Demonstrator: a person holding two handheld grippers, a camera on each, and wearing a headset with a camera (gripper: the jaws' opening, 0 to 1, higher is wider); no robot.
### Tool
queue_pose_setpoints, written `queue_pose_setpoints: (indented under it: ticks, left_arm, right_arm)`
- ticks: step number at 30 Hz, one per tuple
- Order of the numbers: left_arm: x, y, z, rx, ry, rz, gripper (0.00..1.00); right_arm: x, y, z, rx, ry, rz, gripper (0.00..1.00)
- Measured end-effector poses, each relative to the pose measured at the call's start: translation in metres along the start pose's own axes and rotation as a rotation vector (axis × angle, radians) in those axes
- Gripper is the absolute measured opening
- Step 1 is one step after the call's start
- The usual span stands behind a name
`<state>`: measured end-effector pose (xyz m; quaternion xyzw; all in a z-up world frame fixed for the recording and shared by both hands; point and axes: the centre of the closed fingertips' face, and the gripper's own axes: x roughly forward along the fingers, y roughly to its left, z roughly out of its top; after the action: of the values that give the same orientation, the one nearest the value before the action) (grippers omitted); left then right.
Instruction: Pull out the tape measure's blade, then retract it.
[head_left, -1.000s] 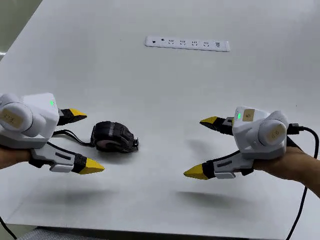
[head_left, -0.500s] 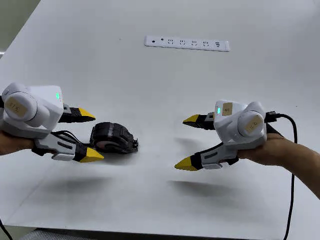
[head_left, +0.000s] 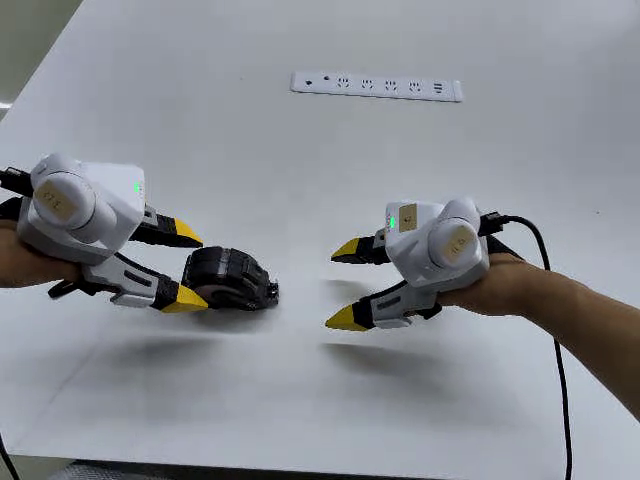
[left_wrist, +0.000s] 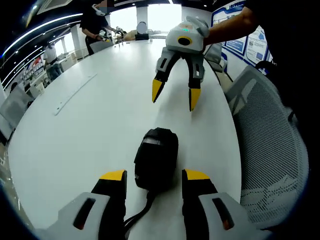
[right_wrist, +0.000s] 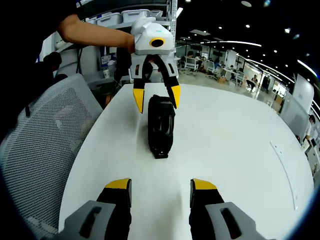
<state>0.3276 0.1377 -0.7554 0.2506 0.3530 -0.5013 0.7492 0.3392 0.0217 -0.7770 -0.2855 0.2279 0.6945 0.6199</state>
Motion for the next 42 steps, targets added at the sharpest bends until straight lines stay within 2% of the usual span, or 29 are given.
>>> queue_pose_setpoints:
  ticks: [5, 12, 21, 28, 35, 42]
  left_arm:
    - [0.004, 0.0, 0.0, 0.011, 0.011, -0.026, 0.33]
    - [0.007, -0.001, -0.005, 0.028, 0.051, -0.053, 0.28]
    - [0.01, 0.0, -0.006, 0.04, 0.051, -0.058, 0.26]
    - [0.01, 0.001, -0.006, 0.044, 0.024, -0.044, 0.25]
    - [0.01, 0.0, -0.006, 0.059, 0.028, -0.046, 0.24]
    - [0.01, 0.0, -0.006, 0.049, 0.035, -0.052, 0.25]
  right_arm:
    - [0.01, -0.003, 0.003, -0.024, 0.017, 0.009, 0.37]
    - [0.023, -0.004, 0.01, -0.037, 0.024, 0.03, 0.32]
    - [0.039, -0.001, 0.016, -0.065, 0.033, 0.06, 0.28]
    - [0.046, 0.0, 0.017, -0.084, 0.041, 0.065, 0.25]
    - [0.052, -0.002, 0.02, -0.081, 0.042, 0.064, 0.2]
    - [0.06, -0.001, 0.022, -0.086, 0.05, 0.071, 0.16]
